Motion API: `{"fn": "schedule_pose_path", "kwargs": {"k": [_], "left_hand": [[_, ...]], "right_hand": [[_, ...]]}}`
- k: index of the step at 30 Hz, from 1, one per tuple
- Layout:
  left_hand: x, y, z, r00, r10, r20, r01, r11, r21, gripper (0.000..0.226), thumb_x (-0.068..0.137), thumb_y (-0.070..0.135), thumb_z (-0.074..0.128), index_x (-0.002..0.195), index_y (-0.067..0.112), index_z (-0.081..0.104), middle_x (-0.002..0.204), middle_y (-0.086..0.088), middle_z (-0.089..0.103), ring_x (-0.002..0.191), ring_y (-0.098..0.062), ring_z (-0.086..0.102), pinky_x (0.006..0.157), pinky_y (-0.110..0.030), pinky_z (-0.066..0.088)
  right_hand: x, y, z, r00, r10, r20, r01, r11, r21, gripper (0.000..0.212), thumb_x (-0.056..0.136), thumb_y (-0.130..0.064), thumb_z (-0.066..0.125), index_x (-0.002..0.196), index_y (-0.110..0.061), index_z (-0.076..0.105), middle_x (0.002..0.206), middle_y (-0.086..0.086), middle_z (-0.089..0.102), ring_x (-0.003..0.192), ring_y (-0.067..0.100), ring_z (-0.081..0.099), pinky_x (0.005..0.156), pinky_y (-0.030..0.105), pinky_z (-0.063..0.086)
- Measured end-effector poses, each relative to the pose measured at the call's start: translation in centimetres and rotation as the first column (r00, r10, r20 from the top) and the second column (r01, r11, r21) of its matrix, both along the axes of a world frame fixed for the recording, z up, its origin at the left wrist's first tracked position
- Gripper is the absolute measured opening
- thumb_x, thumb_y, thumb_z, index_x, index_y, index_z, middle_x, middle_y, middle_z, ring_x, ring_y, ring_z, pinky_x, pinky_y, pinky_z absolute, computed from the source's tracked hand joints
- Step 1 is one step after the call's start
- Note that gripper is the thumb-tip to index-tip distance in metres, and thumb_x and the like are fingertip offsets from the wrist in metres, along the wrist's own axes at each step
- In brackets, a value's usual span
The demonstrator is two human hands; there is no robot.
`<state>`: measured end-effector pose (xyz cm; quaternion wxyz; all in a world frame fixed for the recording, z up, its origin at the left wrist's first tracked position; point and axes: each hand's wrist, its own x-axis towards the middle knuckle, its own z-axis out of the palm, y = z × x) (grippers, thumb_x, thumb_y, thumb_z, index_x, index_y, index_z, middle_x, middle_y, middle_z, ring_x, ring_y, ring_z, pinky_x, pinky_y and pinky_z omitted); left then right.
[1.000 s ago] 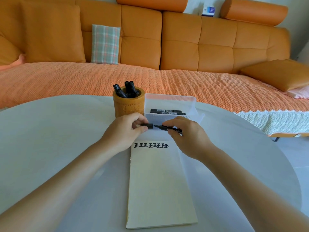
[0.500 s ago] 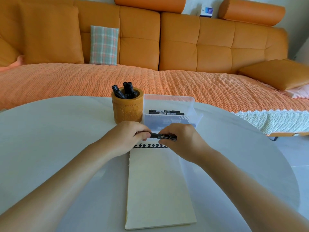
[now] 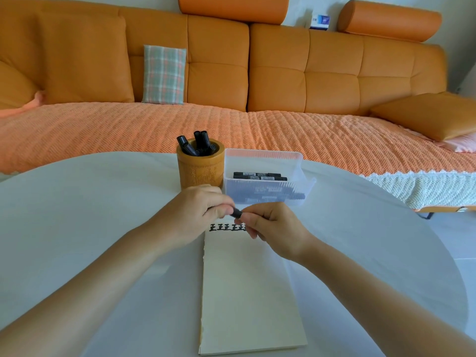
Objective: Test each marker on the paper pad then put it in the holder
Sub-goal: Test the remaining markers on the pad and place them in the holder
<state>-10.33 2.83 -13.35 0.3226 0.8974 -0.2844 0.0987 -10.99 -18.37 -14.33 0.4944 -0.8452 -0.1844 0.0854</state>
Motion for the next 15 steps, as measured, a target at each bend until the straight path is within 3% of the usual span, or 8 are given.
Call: {"fn": "schedule_pose_path", "kwargs": {"k": [4, 6, 8, 11, 13, 15], "left_hand": [[0.3, -0.2, 0.8, 0.997, 0.041, -0.068, -0.046, 0.996, -0.082, 0.014, 0.097, 0.023, 0.058, 0.095, 0.026, 0.071, 0.089, 0.014, 0.063, 0.085, -0.002, 0.056, 0.069, -0.014, 0.04], [0.7, 0.1, 0.9, 0.995, 0.067, -0.073, -0.073, 0.993, -0.087, 0.012, 0.095, 0.031, 0.06, 0.099, 0.031, 0.071, 0.092, 0.014, 0.063, 0.086, -0.004, 0.057, 0.071, -0.015, 0.041], [1.1, 0.7, 0.8, 0.987, 0.148, -0.067, -0.158, 0.97, -0.187, 0.017, 0.096, 0.036, 0.056, 0.108, 0.033, 0.068, 0.102, 0.018, 0.062, 0.096, -0.001, 0.057, 0.08, -0.016, 0.043], [1.9, 2.0, 1.0, 0.916, 0.4, 0.023, -0.367, 0.861, -0.351, 0.024, 0.098, 0.032, 0.053, 0.12, 0.027, 0.061, 0.111, 0.012, 0.058, 0.097, -0.004, 0.055, 0.084, -0.02, 0.046], [2.8, 3.1, 1.0, 0.85, 0.527, 0.015, -0.477, 0.78, -0.404, 0.033, 0.093, 0.028, 0.06, 0.126, 0.023, 0.055, 0.115, 0.007, 0.052, 0.097, -0.01, 0.052, 0.087, -0.028, 0.048], [4.0, 3.5, 0.8, 0.832, 0.549, -0.08, -0.533, 0.751, -0.389, 0.052, 0.088, 0.031, 0.067, 0.135, 0.021, 0.046, 0.125, 0.004, 0.046, 0.11, -0.014, 0.049, 0.096, -0.036, 0.046]], "right_hand": [[-0.1, 1.3, 0.3, 0.995, -0.062, 0.078, 0.065, 0.997, -0.034, 0.024, 0.101, -0.027, 0.053, 0.086, -0.04, 0.068, 0.084, -0.011, 0.062, 0.068, 0.007, 0.053, 0.069, 0.023, 0.044], [0.0, 1.1, 0.7, 0.989, -0.078, 0.126, 0.09, 0.992, -0.094, 0.02, 0.1, -0.03, 0.055, 0.093, -0.046, 0.065, 0.093, -0.003, 0.061, 0.078, 0.012, 0.055, 0.076, 0.027, 0.045], [0.1, 0.8, 1.1, 0.985, -0.108, 0.137, 0.121, 0.989, -0.089, 0.023, 0.099, -0.029, 0.058, 0.089, -0.049, 0.064, 0.093, 0.006, 0.065, 0.074, 0.011, 0.054, 0.073, 0.028, 0.046], [0.5, 0.7, 2.3, 0.975, -0.167, 0.149, 0.169, 0.986, -0.001, 0.022, 0.095, -0.021, 0.063, 0.086, -0.039, 0.07, 0.089, 0.013, 0.069, 0.068, 0.016, 0.053, 0.067, 0.024, 0.043], [1.6, 1.1, 3.4, 0.957, -0.243, 0.157, 0.234, 0.969, 0.076, 0.013, 0.092, -0.017, 0.068, 0.089, -0.028, 0.073, 0.082, 0.004, 0.073, 0.07, 0.009, 0.061, 0.074, 0.024, 0.05], [3.1, 1.4, 4.5, 0.93, -0.319, 0.181, 0.294, 0.944, 0.152, 0.01, 0.09, -0.016, 0.071, 0.094, -0.025, 0.071, 0.084, -0.006, 0.074, 0.079, 0.009, 0.069, 0.083, 0.037, 0.058]]}}
